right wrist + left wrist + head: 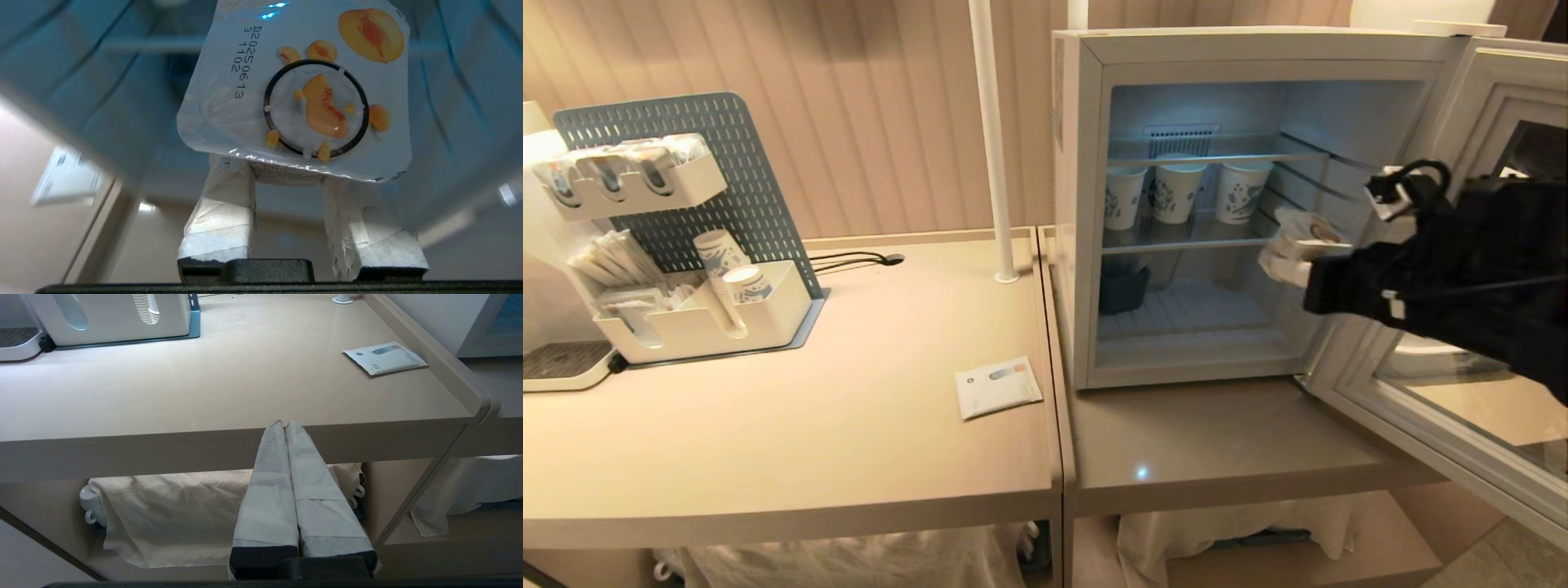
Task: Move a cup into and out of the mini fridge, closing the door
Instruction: Put the yoghurt in the freezer
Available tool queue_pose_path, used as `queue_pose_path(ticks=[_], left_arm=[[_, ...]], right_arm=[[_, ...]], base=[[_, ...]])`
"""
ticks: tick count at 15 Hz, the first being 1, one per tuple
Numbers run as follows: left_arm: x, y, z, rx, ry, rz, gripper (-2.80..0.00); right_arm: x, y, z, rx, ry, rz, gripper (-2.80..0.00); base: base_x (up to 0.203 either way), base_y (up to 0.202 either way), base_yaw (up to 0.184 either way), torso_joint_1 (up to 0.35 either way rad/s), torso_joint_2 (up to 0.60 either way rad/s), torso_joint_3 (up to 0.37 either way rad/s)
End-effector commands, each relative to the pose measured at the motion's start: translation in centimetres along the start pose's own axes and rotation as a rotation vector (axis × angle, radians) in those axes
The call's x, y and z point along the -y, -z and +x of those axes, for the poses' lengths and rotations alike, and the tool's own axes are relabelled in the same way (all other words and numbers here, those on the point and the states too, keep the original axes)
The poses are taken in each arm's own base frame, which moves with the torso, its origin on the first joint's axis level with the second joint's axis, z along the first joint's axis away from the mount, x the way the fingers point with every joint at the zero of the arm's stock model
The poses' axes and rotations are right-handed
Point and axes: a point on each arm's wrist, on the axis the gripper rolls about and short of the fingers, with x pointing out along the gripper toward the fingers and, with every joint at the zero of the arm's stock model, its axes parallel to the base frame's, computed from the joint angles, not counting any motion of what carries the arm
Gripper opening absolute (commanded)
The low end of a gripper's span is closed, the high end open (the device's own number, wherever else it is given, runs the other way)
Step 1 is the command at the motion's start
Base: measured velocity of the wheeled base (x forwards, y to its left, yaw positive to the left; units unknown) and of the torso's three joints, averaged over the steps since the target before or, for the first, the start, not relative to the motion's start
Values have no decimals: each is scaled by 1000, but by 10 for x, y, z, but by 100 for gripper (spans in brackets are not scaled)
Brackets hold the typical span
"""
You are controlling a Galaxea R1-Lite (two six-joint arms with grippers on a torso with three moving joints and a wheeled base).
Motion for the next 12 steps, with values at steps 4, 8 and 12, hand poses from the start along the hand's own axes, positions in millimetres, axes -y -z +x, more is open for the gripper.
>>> queue_pose_path(ticks=[4, 8, 12], left_arm=[[0, 0, 0, -1, 0, -3, -280], [0, 0, 0, -3, 0, -3, -280], [0, 0, 0, -1, 0, -3, -280]], right_arm=[[-1, -5, 100, -25, 84, 1, -280], [2, 3, 123, -69, 99, 4, -280], [2, 2, 130, -68, 110, 2, -280]], base=[[0, 0, 0, 0, 0, 0], [0, 0, 0, 0, 0, 0], [0, 0, 0, 0, 0, 0]])
